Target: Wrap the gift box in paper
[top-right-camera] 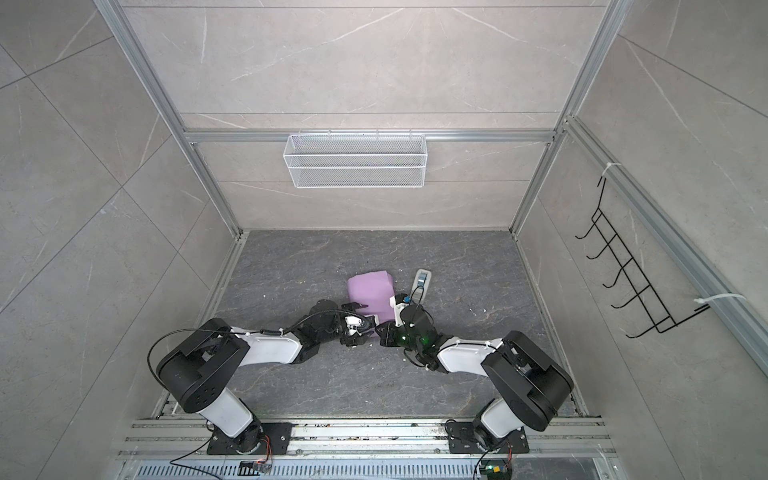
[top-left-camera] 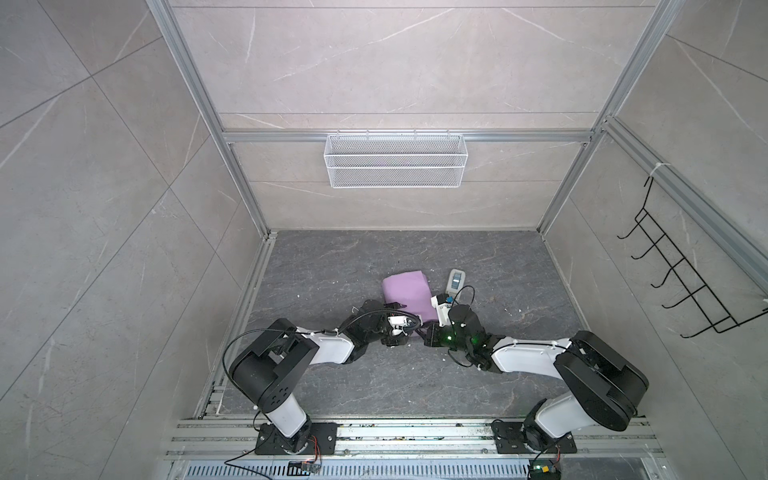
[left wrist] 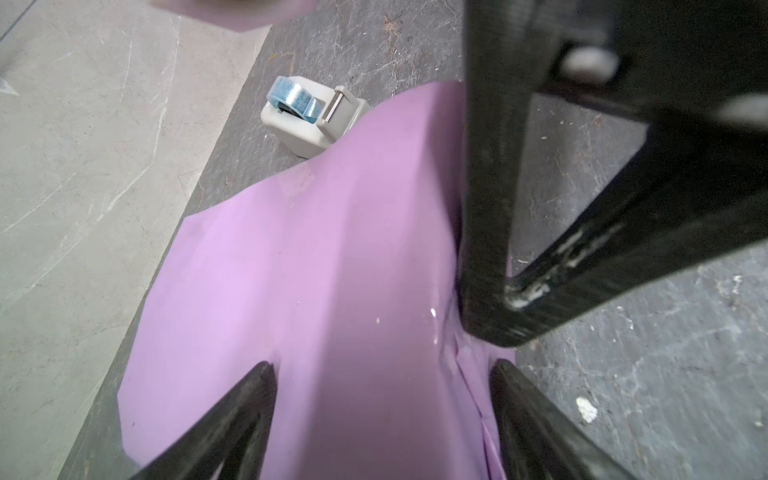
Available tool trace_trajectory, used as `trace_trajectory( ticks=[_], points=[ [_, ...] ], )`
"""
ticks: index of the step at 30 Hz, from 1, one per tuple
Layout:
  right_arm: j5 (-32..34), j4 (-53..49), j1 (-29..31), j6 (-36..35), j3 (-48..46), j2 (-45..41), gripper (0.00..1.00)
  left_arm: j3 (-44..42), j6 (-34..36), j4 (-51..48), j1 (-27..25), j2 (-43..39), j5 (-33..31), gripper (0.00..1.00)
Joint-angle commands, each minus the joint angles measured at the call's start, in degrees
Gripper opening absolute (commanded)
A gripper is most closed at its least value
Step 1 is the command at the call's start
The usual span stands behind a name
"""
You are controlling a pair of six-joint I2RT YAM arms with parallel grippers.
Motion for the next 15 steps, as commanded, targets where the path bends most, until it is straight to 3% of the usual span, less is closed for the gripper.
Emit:
trace_trajectory(
  ticks=[1,10,15],
  points=[
    [3.94,0.86,-0.19,-1.66,-1.0,1.22,0.0,0.67,-1.5,-3.45,0.21,0.12,2.01,0.82],
    [6.75,-0.05,-0.41,-3.24,-3.25,1.66,0.0,0.59,-1.77,-3.28,0.16,-0.15,2.16,0.82],
    [4.55,-0.04,-0.83,-4.1,-4.95,-0.26,0.0,0.54,-2.51,-2.79,0.21,-0.87,2.33,0.85]
  ],
)
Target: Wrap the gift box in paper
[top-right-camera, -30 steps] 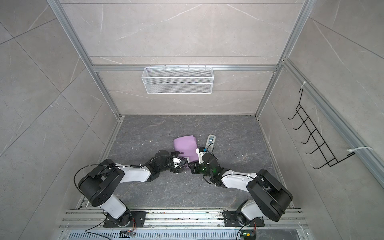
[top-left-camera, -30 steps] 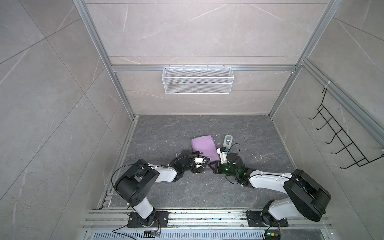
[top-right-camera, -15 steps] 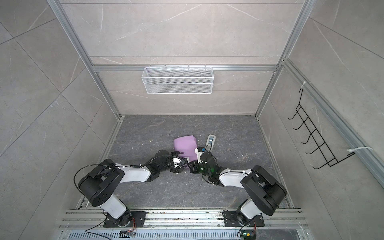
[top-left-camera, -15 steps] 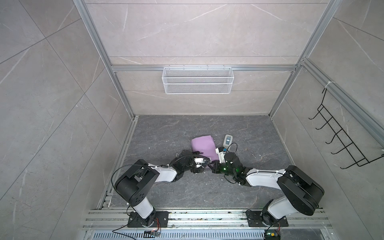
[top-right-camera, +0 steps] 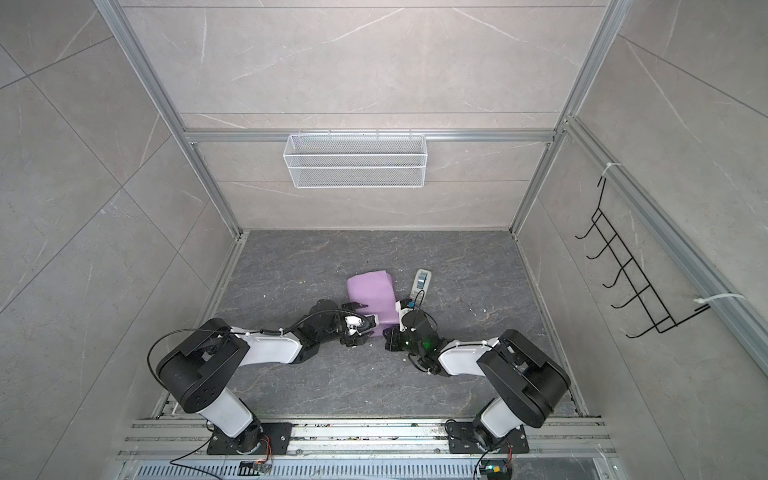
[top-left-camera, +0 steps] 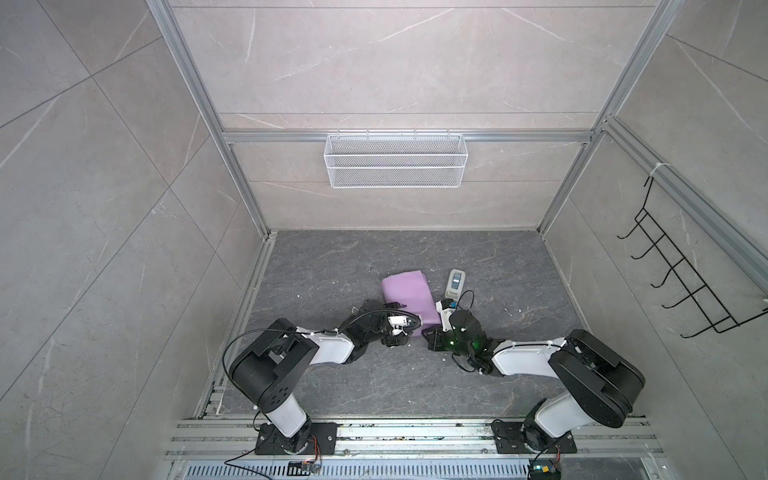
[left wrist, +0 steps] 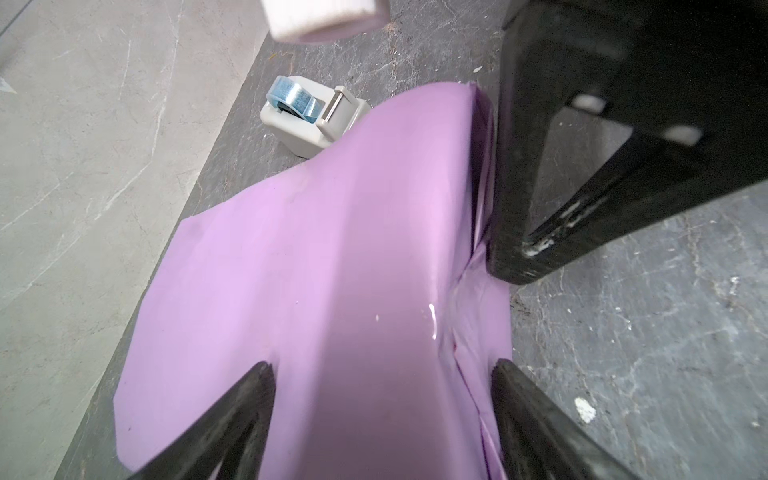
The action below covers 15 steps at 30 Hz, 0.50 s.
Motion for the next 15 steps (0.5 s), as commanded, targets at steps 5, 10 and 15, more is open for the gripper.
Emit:
trace_trajectory(
  ticks=[5,10,15],
  points=[
    [-3.81,-6.92,-0.8,-5.77,-2.88,-10.08,0.01,0.77,-4.35,-2.47,0.01,-3.06,3.76,0.9],
    [-5.07,-16.33,-1.85,-10.11,-1.52,-19.43,0.06,1.0,-6.76,-3.0,-0.19,-6.32,5.23,0.92],
    [-9.08,-17.19,-2.05,-9.78,4.67,-18.12,0.14,-0.23,-11.19,-3.27,-0.1,-11.82,5.8,0.92]
  ],
)
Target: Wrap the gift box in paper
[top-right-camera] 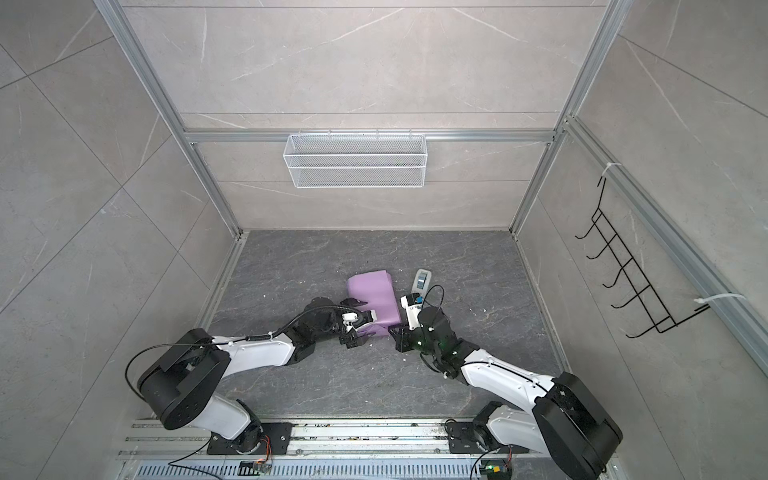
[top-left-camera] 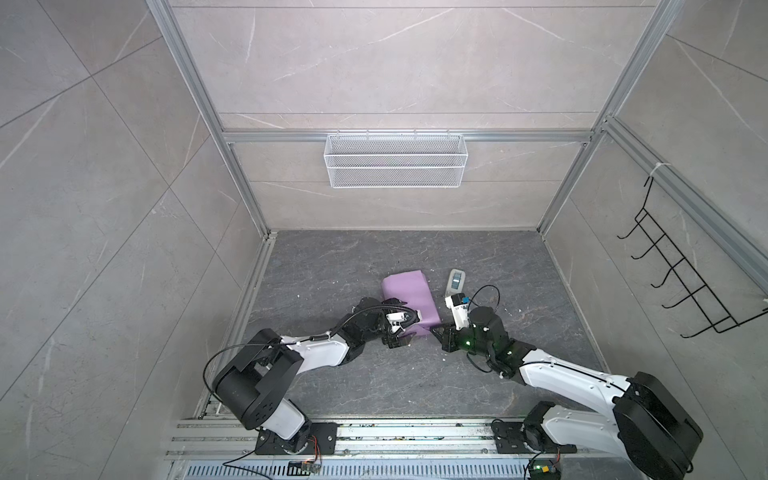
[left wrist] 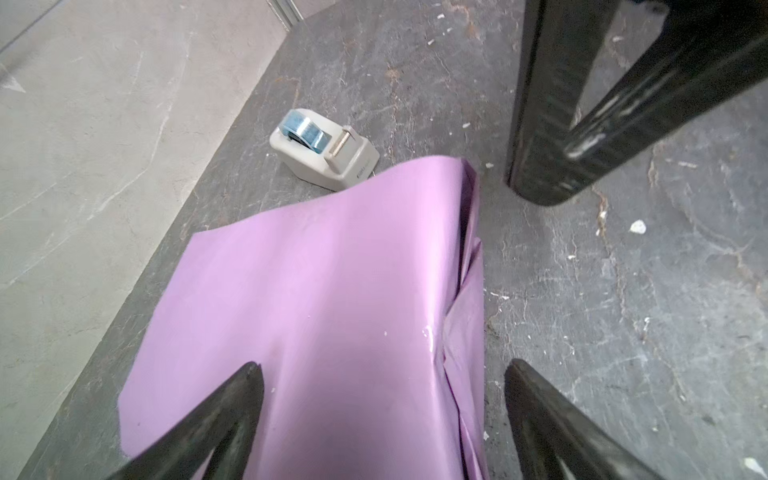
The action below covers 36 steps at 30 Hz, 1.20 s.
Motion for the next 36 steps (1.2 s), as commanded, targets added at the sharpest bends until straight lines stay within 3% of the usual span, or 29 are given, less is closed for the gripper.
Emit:
trace_trajectory(
  ticks=[1,5,9,18,30,36],
  points=[
    [-4.49,-1.93,-0.1,-0.61,5.38,3.49,0.14,-0.62,-5.48,0.72,0.05,-5.46,2.16,0.92],
    [-7.79,0.83,0.4,2.35,11.69,12.57,0.14,-4.38,-12.35,0.82,1.41,-12.11,0.15,0.92],
    [-8.06,0.1,0.78,2.28,16.21,18.85,0.14,-7.33,-19.3,-0.78,2.77,-17.34,-6.03,0.92],
    [-6.44,-2.03,0.78,1.65,13.9,20.09,0.12,-7.04,-39.38,-6.87,3.69,-21.61,-16.56,0.92],
    [-6.52,-9.67,-1.89,-1.17,16.48,12.41,0.23,-1.16,-62.07,-17.87,3.79,-17.82,-18.0,0.92],
    [-6.5,-15.5,-10.08,-1.24,16.92,8.79,0.33,3.0,-73.25,-18.09,4.94,-11.06,-9.88,0.92]
  ],
)
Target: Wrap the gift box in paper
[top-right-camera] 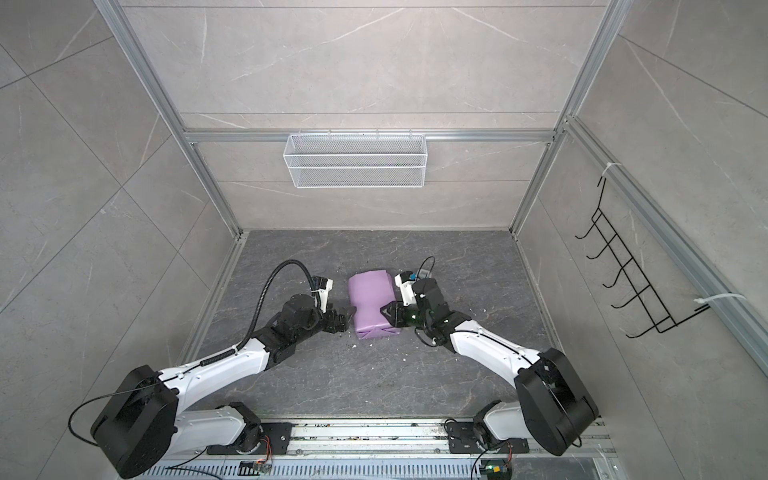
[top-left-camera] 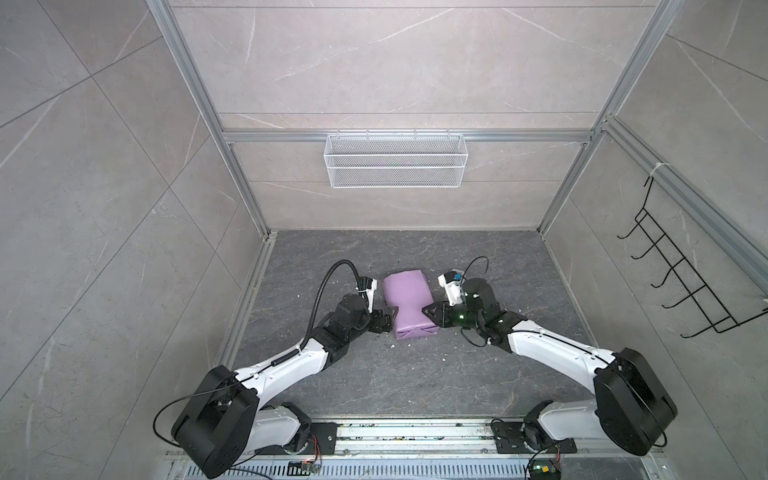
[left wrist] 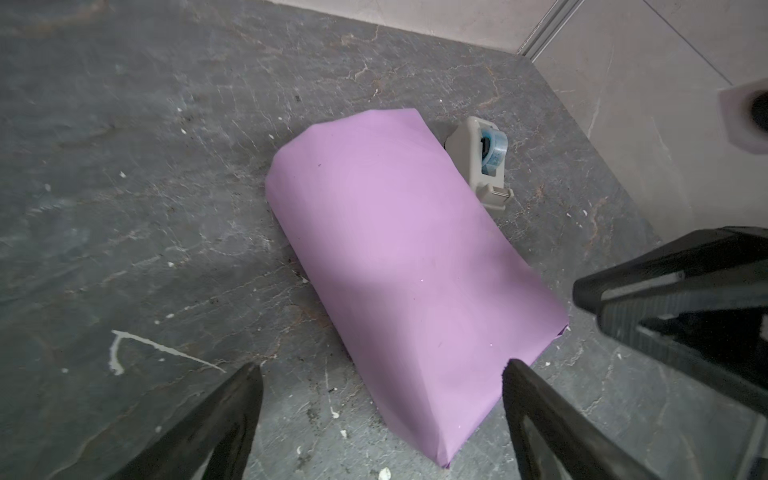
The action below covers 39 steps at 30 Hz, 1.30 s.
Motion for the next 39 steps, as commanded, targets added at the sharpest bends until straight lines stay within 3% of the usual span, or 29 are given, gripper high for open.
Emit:
trace_trajectory(
  ticks=[1,5,10,19,23,26,29,30,31,39],
  points=[
    [-0.63,-5.72,-4.94,0.13,2.09,0.51,0.35,3.15,-10.84,0.36,1.46,4.06,5.9,0.92],
    [-2.89,-6.03,-7.87,2.41,5.68,7.56,0.43,6.01,-16.24,2.7,4.08,10.45,10.11,0.91],
    [-8.27,-0.44,-8.09,6.46,7.95,15.59,0.57,10.94,-17.76,0.68,4.99,17.58,12.1,0.88],
    [-14.44,7.83,-4.7,11.24,2.41,15.19,0.54,6.77,-19.79,5.54,5.07,16.89,16.62,0.85],
    [-12.32,7.9,-4.07,12.18,-0.74,12.69,0.55,4.14,-20.6,5.09,7.91,14.15,14.86,0.89],
    [-8.19,4.47,-5.93,11.08,-0.37,11.72,0.61,3.72,-21.11,4.51,10.78,13.73,15.05,0.91],
    [-8.31,5.99,-6.68,12.33,1.46,14.05,0.65,5.45,-20.6,4.17,11.64,14.39,16.78,0.93],
    [-8.81,6.66,-6.68,12.92,2.48,15.42,0.74,6.41,-20.29,3.77,11.61,15.03,17.49,0.93],
    [-9.47,7.75,-6.68,13.57,3.04,16.51,0.78,7.48,-19.99,3.35,11.64,15.82,18.18,0.93],
    [-11.32,11.94,-5.85,15.79,6.66,22.47,0.8,13.28,-19.35,3.77,11.6,23.43,23.18,0.91]
  ],
)
